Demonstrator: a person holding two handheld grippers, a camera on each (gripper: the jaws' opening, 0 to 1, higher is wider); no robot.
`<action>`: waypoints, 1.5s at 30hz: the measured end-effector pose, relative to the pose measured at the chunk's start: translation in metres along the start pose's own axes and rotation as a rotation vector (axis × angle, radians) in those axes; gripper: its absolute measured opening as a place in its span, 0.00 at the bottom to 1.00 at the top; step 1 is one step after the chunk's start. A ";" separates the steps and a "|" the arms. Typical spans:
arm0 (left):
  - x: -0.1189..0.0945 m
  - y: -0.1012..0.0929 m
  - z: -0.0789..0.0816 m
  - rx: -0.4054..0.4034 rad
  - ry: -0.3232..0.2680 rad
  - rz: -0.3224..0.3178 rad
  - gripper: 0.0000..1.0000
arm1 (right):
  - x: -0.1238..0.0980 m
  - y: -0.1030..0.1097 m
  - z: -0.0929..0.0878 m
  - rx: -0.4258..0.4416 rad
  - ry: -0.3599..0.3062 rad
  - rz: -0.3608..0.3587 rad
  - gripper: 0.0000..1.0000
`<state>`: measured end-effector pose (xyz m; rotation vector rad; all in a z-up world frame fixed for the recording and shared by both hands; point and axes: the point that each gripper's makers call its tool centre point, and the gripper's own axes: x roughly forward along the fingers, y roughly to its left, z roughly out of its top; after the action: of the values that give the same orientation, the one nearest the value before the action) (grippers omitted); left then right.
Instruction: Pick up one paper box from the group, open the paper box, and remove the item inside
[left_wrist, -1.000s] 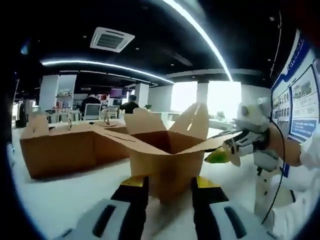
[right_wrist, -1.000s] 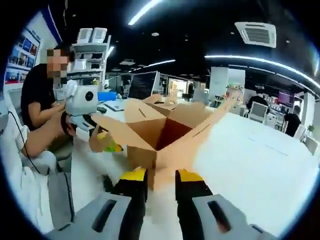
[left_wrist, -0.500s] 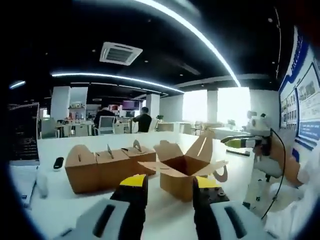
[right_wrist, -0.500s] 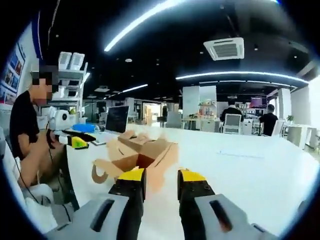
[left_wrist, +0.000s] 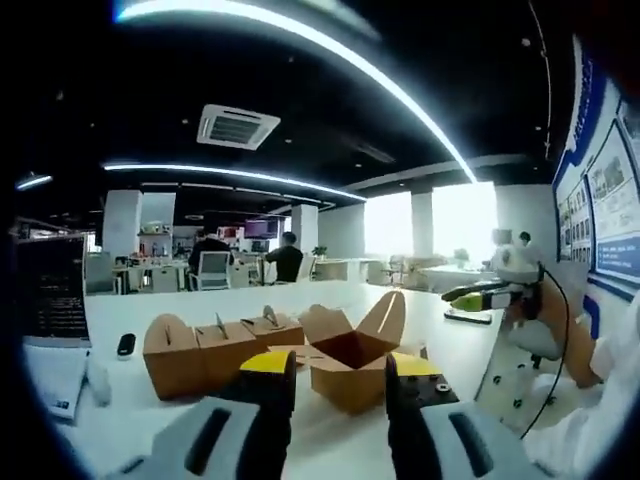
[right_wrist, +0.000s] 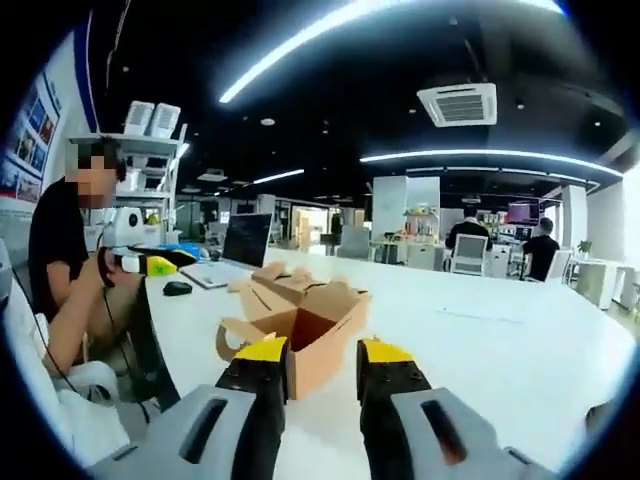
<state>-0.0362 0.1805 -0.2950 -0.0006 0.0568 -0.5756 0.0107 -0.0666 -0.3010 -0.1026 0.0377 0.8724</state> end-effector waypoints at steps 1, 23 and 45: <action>-0.001 0.001 0.000 -0.004 -0.002 0.005 0.37 | -0.002 0.000 0.001 -0.005 0.000 0.001 0.27; -0.004 0.002 0.000 -0.009 0.003 0.016 0.37 | -0.009 -0.009 0.000 0.010 0.003 -0.024 0.27; -0.002 -0.001 0.000 -0.005 -0.001 0.007 0.37 | -0.011 -0.010 0.003 0.005 -0.005 -0.024 0.27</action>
<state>-0.0384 0.1803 -0.2950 -0.0061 0.0570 -0.5679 0.0113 -0.0813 -0.2962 -0.0964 0.0340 0.8488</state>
